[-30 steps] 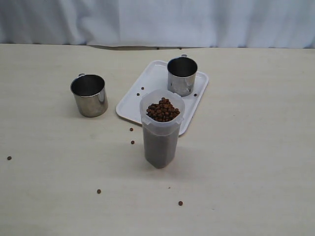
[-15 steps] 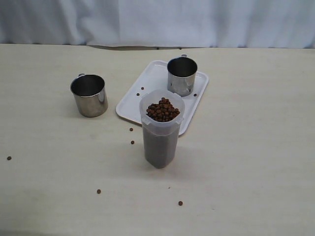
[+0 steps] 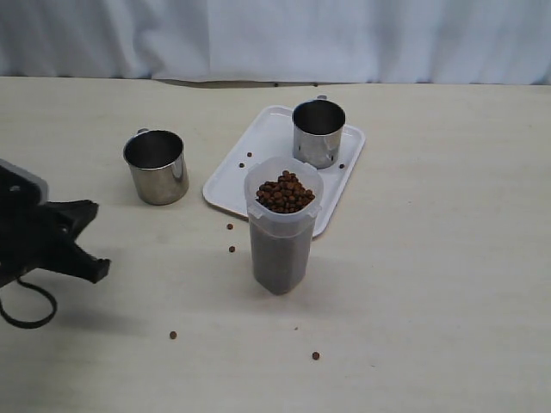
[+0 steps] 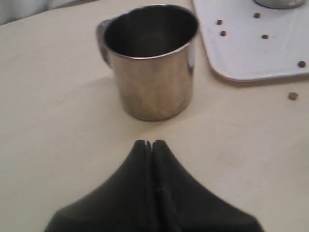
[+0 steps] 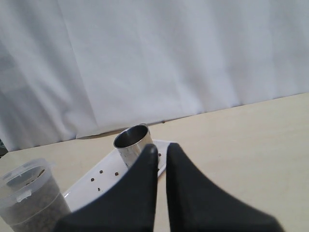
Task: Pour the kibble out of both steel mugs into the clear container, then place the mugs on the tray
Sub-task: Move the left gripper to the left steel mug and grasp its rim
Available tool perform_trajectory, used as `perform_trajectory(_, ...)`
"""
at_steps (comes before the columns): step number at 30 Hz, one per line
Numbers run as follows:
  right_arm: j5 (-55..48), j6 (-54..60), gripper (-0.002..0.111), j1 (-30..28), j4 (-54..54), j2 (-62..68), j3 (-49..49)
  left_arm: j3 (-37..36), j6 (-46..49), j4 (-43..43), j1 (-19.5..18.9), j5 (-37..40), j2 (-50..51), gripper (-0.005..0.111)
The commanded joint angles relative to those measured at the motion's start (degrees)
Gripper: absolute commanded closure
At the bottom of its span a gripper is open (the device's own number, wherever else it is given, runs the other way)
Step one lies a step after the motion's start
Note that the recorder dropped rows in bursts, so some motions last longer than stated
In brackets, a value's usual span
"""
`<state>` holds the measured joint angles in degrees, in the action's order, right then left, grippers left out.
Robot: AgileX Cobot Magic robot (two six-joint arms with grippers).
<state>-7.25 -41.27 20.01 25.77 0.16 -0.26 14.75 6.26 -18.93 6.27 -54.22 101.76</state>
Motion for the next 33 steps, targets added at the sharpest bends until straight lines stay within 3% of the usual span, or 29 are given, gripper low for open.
perform_trajectory(1, -0.12, 0.21, 0.103, 0.13, -0.28, -0.16, 0.26, 7.19, -0.81, -8.24, -0.84, -5.55, 9.98, 0.107)
perform_trajectory(5, -0.12, 0.21, 0.103, 0.13, -0.28, -0.16, 0.26, 11.19, -7.02, -19.62, -6.69, -10.36, 13.71, 0.107)
perform_trajectory(9, -0.12, 0.21, 0.103, 0.13, -0.28, -0.16, 0.26, 17.30, -14.11, -37.45, -13.54, -10.36, 20.42, 0.107)
perform_trajectory(15, -0.12, 0.09, 0.103, 0.13, -0.28, -0.16, 0.26, 20.88, -14.49, -40.39, -16.38, -10.03, 25.50, 0.103)
perform_trajectory(18, -0.12, 0.09, 0.103, 0.13, -0.28, -0.16, 0.26, 21.93, -10.94, -40.34, -16.25, -10.88, 25.50, 0.087)
perform_trajectory(23, -0.12, 0.09, 0.103, 0.13, -0.28, -0.16, 0.26, 24.38, -10.94, -40.22, -16.25, -11.37, 25.50, 0.037)
perform_trajectory(25, -0.12, 0.09, 0.103, 0.13, -0.28, -0.16, 0.26, 25.08, -11.06, -39.68, -16.25, -13.05, 25.50, 0.024)
perform_trajectory(33, -0.12, 0.20, 0.103, 0.13, -0.28, -0.16, 0.26, 29.18, -14.08, -38.35, -13.65, -14.21, 26.55, 0.023)
